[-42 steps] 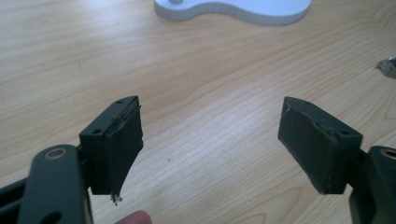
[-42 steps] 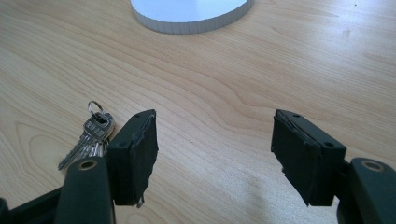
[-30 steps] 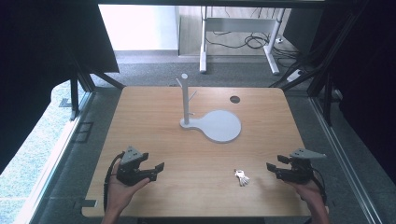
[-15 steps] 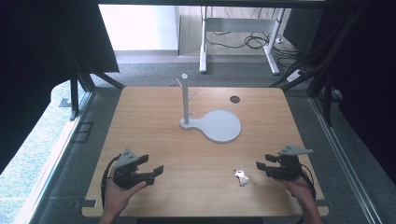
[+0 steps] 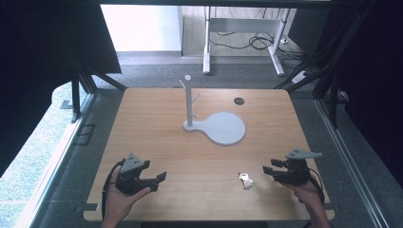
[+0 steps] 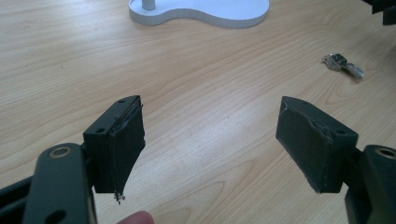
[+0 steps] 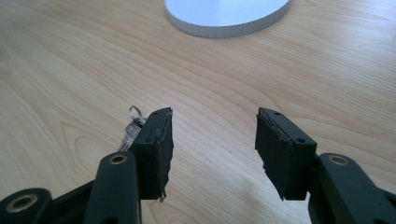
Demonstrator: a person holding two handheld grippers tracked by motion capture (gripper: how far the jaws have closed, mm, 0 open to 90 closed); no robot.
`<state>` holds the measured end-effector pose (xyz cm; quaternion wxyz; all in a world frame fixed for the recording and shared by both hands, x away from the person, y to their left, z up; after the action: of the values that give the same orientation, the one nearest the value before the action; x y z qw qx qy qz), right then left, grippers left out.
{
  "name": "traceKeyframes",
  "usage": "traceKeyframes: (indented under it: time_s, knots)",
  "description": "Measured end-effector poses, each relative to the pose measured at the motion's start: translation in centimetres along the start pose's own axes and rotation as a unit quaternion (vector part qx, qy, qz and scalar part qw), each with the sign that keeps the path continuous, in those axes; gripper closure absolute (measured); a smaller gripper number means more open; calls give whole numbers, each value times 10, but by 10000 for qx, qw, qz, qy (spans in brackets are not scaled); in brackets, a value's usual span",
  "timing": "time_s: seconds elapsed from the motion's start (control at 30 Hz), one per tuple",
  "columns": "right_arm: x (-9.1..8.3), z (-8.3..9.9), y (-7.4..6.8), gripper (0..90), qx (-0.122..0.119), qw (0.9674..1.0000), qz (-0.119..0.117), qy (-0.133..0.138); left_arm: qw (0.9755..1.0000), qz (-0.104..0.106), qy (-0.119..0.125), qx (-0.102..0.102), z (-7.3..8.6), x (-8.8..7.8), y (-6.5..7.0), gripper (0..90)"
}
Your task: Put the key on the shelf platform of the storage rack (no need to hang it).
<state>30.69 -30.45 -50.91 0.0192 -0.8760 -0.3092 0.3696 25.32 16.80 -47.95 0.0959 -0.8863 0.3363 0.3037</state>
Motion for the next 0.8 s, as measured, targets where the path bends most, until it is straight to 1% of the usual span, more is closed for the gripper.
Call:
traceKeyframes:
  time_s: [0.03,0.1,0.13,0.17,0.2,0.27,0.33,0.37,0.4,0.43,0.47,0.53,0.6,0.67,0.7,0.73,0.8]
  knots:
    - [0,-1,-3,473,-51,10000,26,-47,10000,21,-5,4,0,1,-1,239]
    - [-1,-2,-5,475,-46,10000,52,-44,10000,36,-19,1,0,3,-1,239]
    - [-3,-4,-7,490,-49,9999,93,-34,9999,77,-2,-64,1,5,-1,240]
    - [-3,-4,-7,490,-49,9999,93,-34,9999,77,-2,-64,1,5,-1,241]
    - [-5,-5,-8,495,-43,9999,107,-47,9998,157,6,-97,0,9,0,241]
    - [-6,-6,-11,506,-68,9998,153,-87,9997,216,-59,-24,1,14,2,241]
    - [-4,-5,-12,507,-72,9995,207,-231,9997,184,-164,-15,3,18,1,240]
    - [-2,-7,-13,513,-20,9992,213,-338,9997,143,-175,-30,4,19,0,241]
    - [-2,-7,-13,513,-20,9992,213,-338,9998,100,-181,-49,4,18,-1,241]
    - [-1,-9,-14,515,-6,9990,210,-394,9998,77,-159,-64,4,17,-2,241]
    - [-1,-17,-18,523,-26,9985,239,-496,9999,102,-80,-87,2,13,-3,241]
    - [-1,-21,-19,524,-61,9983,257,-515,9999,117,-39,-85,0,10,-2,241]
    - [-3,-31,-25,525,-137,9977,322,-588,9999,139,-21,-48,-2,8,0,240]
    - [-7,-39,-31,530,-204,9969,339,-683,9999,139,-12,-7,-4,5,2,233]
    - [-8,-42,-33,531,-221,9967,336,-700,9999,138,35,-8,-5,1,1,233]
    - [-8,-42,-33,531,-221,9967,336,-700,9999,138,35,-8,-5,1,1,233]
    - [-9,-49,-37,531,-245,9962,328,-769,9999,136,46,5,-7,0,0,233]
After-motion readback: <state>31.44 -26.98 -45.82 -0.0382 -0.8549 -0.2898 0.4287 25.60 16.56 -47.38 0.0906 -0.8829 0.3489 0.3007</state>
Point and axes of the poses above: each handheld gripper's, and its own axes: x roughly forward along the jaws, z roughly out of its underside, y roughly to its right, the point moved 3 cm from there along x, roughly forward along the jaws, and after that the axes turned 9 degrees about x, right-handed, at the moved point
